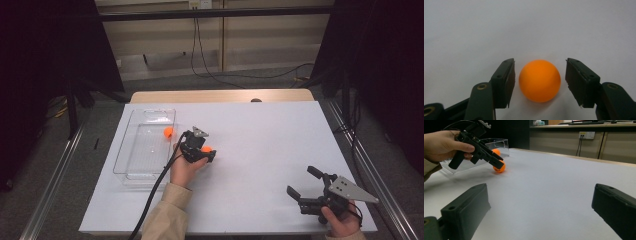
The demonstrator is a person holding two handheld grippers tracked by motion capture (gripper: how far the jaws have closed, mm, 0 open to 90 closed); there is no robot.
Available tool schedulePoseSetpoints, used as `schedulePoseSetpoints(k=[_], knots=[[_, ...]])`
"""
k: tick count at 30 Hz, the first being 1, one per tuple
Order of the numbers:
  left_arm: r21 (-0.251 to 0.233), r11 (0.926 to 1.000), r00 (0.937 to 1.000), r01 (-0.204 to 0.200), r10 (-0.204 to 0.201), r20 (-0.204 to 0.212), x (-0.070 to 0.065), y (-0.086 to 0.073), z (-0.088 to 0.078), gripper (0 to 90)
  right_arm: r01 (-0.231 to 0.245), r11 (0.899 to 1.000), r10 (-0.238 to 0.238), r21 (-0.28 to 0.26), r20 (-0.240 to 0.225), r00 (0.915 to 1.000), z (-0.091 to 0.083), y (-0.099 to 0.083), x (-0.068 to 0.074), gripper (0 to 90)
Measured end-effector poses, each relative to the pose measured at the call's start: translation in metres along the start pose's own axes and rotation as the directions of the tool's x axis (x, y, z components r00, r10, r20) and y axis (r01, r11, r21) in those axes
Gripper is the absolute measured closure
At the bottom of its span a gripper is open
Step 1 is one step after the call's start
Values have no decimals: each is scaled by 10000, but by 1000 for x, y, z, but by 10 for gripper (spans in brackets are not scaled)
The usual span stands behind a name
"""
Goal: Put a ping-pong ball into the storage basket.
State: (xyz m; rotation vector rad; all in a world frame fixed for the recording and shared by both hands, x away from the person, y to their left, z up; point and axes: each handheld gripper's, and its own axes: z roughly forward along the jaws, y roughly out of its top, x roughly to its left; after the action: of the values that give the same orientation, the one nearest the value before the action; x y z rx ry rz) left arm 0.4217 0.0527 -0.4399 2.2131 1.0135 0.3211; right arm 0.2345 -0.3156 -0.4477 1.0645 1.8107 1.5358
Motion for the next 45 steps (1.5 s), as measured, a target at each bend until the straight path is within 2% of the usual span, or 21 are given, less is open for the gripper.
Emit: schedulePoseSetpoints(k=[5,16,28,36,45], knots=[[84,9999,9999,98,-99,69,1,-1,2,433,3,10000,-3,5,1,10000,0,0,0,7],[220,9998,10000,31,-32,26,0,-2,3,469,36,10000,-36,2,-3,10000,0,0,0,7],[199,9997,9999,139,-139,16,1,-3,4,500,15,10000,-15,8,7,10000,0,0,0,7],[215,9998,10000,50,-50,-26,0,-3,4,503,32,10000,-32,1,22,10000,0,0,0,7],[242,9996,9999,142,-142,-8,0,-3,3,509,-3,10000,4,-12,21,10000,-1,0,0,7]])
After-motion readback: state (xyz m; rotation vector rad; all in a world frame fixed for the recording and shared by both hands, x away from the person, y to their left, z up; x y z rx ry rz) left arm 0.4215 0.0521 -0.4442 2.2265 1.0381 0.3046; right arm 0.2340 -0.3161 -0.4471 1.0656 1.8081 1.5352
